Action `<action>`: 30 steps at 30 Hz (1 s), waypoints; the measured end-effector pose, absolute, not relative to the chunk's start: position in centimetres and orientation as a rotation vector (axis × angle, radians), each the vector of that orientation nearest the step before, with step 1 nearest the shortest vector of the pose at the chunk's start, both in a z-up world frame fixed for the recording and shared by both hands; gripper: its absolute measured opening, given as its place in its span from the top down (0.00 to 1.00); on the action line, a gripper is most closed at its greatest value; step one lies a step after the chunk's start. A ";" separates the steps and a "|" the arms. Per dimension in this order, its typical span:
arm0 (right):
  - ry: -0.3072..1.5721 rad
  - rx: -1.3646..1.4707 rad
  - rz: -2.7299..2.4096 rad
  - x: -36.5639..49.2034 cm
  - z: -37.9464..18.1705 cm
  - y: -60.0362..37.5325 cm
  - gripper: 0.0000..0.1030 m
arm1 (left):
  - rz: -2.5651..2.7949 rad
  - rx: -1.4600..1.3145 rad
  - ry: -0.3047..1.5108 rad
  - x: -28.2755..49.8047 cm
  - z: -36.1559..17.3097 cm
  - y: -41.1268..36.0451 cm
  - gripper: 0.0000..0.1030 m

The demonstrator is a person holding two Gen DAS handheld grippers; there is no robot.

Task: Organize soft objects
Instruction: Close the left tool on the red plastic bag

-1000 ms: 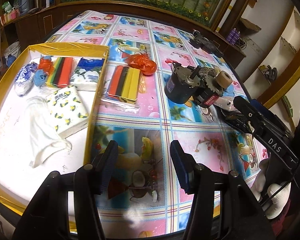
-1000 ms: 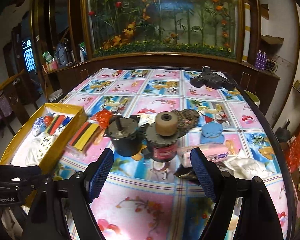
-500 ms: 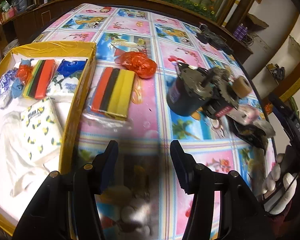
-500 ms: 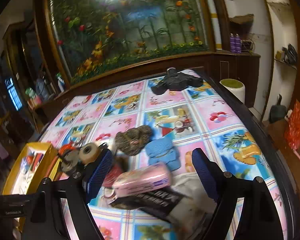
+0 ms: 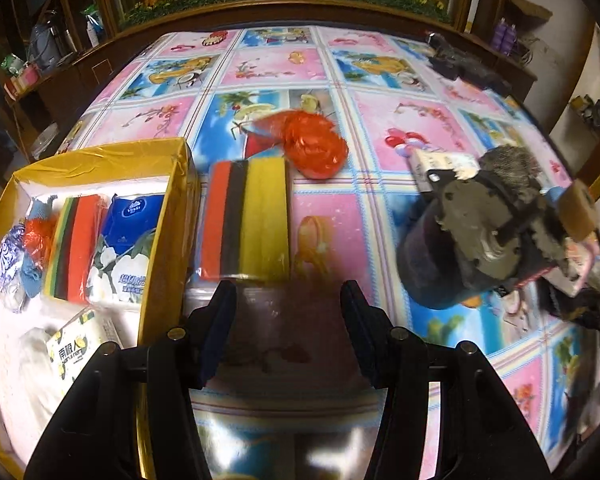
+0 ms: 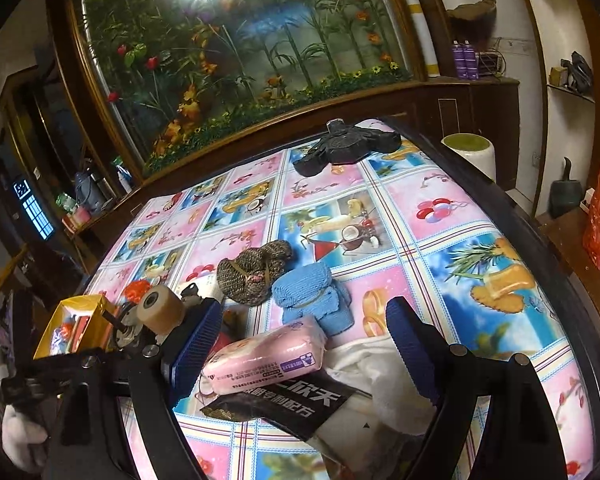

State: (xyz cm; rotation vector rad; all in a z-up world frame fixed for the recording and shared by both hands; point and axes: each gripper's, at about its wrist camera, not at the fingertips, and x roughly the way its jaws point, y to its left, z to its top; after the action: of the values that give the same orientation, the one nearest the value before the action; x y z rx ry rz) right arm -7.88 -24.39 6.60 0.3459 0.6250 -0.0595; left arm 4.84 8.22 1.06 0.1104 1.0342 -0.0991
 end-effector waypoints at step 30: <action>0.683 0.309 -0.058 -7.2 5.8 -23.4 0.18 | -0.036 0.103 0.989 15.4 2.7 5.8 0.35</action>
State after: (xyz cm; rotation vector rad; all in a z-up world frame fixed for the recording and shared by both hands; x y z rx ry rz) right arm -7.22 -23.36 5.79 0.3087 0.6831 -0.0579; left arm 15.40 5.76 2.75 0.1034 0.9894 -0.0356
